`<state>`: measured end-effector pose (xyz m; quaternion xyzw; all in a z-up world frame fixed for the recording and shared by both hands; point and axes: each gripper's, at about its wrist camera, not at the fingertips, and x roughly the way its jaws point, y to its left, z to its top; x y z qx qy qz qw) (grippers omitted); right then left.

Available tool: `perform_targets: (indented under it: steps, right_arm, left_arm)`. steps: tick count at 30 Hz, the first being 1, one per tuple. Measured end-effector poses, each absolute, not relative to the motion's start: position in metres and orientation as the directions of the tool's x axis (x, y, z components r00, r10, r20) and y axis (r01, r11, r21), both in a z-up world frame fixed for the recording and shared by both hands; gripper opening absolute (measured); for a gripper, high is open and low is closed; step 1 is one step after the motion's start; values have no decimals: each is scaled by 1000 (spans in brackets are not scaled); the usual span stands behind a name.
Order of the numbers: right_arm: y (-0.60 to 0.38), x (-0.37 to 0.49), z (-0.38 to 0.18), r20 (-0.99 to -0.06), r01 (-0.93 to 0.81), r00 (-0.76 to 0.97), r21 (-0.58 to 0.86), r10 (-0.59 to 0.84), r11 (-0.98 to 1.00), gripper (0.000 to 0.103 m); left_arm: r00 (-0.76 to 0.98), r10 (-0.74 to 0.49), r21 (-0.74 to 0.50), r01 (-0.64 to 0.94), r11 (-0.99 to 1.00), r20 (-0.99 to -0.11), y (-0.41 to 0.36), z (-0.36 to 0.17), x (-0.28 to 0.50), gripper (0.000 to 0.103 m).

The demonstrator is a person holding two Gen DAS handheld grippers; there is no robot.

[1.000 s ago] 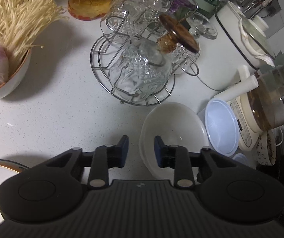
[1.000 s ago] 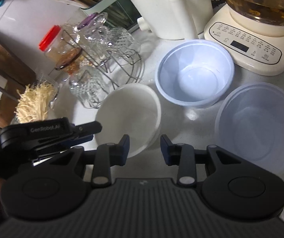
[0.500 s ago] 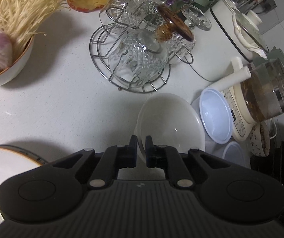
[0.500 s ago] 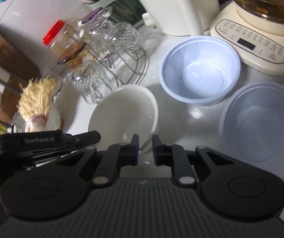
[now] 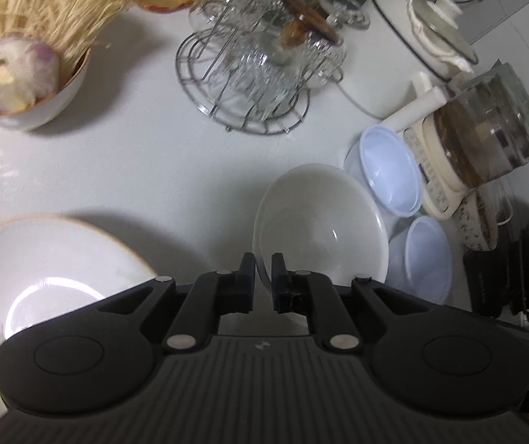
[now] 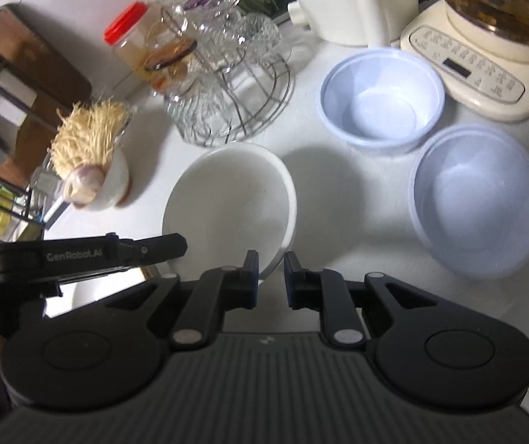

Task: Organize plates and bowls
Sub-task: 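Carry the white bowl beside the plate stack and open both grippers, then move both grippers to the rim of the larger light-blue plastic bowl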

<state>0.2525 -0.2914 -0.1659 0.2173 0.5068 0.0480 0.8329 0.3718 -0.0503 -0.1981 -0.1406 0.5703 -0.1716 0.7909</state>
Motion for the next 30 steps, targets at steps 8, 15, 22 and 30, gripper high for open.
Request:
perform_targets:
  steps: [8, 15, 22, 30]
  right_arm:
    - [-299, 245, -181, -834, 79, 453, 390, 315, 918, 18]
    - [-303, 246, -194, -839, 18, 419, 391, 348, 920, 19]
    - [-301, 255, -179, -853, -67, 364, 376, 374, 924, 34]
    - [-313, 255, -143, -798, -146, 433, 396, 419, 907, 53]
  left_arm:
    - [295, -398, -404, 42, 914, -869, -60, -210, 347, 10]
    - [306, -358, -378, -6, 926, -882, -66, -219, 336, 11]
    - [347, -298, -328, -31, 944, -889, -65, -199, 329, 36]
    - [438, -271, -307, -11, 952, -857, -71, -158, 323, 41]
